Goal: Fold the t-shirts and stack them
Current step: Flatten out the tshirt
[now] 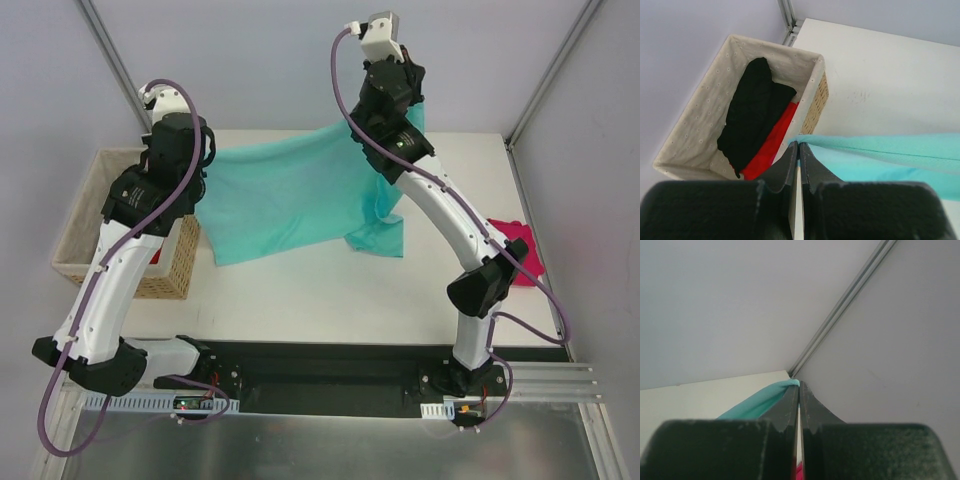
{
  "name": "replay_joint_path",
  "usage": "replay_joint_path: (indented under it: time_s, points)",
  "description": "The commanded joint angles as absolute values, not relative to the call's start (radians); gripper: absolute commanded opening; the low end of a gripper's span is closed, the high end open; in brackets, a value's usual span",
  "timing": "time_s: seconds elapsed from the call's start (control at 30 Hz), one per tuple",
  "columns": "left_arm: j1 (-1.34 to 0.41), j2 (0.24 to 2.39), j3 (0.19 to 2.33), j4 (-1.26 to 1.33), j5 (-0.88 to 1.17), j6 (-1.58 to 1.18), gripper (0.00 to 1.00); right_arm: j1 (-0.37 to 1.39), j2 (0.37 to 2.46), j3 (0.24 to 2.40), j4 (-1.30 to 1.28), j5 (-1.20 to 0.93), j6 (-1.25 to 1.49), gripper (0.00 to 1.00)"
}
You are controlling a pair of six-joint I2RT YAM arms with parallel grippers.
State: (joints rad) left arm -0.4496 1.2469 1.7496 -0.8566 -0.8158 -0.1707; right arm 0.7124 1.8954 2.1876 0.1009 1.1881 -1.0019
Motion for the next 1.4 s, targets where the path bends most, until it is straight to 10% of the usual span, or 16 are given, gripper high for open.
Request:
replay_joint_path:
  time_s: [0.0,1.37]
  points:
    - [-0.437,1.259,1.784,-0.834,-0.813,-0.153,0.00,0.698,1.853,2.114,0.092,1.189,-0.927,0.01]
    - [-0.364,1.603,1.628,-0.393,-0.988,-0.156,0.00,0.526,2.166,2.151,0.034,0.874,-0.677,0.01]
